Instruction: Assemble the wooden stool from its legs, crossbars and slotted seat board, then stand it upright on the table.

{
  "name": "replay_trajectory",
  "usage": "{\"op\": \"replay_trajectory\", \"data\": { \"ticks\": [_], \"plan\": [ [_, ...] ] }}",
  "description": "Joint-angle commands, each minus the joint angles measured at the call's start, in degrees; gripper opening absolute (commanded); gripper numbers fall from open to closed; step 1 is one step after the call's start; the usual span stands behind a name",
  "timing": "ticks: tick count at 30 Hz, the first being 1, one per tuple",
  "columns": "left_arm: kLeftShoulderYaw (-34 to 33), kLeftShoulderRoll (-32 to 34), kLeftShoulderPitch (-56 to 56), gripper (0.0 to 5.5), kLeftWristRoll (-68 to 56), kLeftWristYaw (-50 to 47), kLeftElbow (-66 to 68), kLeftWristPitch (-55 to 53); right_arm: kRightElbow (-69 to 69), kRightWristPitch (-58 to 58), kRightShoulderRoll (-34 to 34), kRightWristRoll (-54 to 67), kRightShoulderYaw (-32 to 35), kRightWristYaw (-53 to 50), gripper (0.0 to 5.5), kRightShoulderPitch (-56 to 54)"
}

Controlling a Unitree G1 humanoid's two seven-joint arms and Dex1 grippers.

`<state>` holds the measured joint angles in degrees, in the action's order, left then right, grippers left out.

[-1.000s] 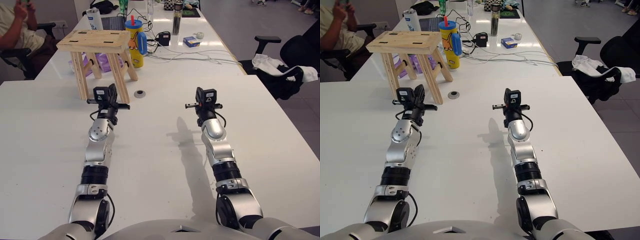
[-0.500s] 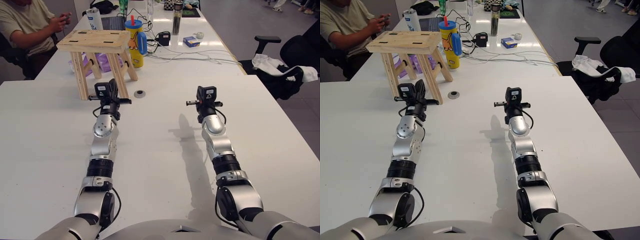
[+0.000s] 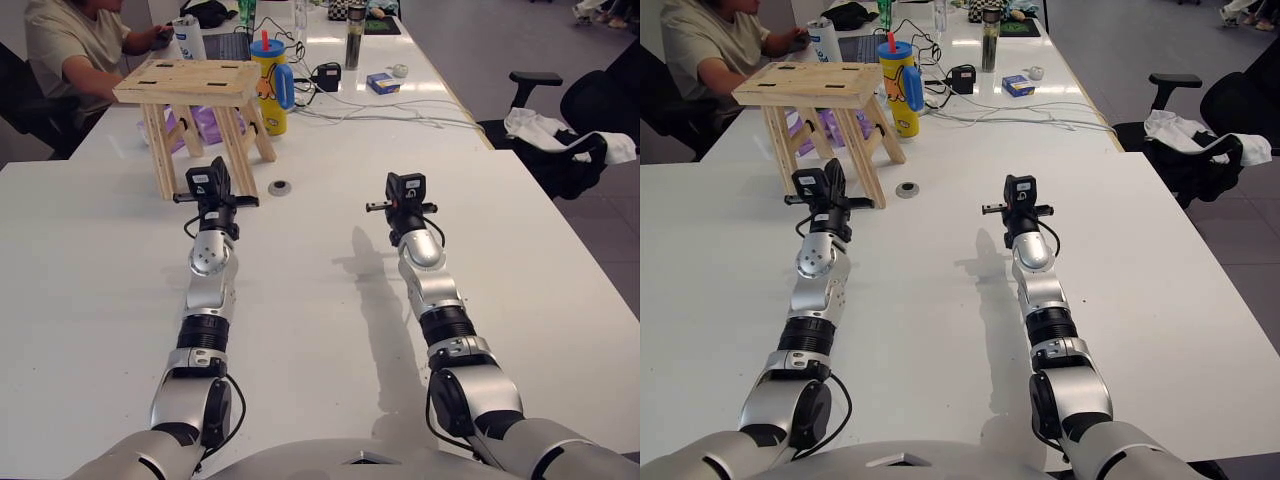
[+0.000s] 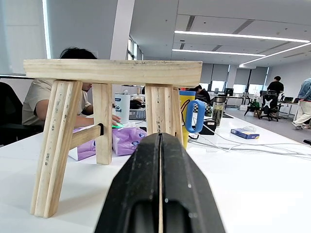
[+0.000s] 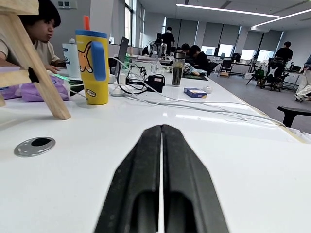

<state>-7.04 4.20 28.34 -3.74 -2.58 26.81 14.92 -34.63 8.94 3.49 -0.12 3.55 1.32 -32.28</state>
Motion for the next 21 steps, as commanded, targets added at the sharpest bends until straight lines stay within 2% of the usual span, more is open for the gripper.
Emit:
{"op": "replay_trajectory", "data": {
  "ticks": [1, 21],
  "plan": [
    [0.71, 0.06, 1.63, 0.02, 1.7, -0.89, 1.27, -0.91, -1.37, 0.51, 0.04, 0.47, 0.37, -0.03, 0.0, -1.44],
    [1.9, -0.1, 2.6, 0.02, 1.68, 1.69, 1.29, -2.16, -2.64, 1.14, -0.2, 0.45, 0.04, 0.05, 0.0, -2.32]
  ]
}}
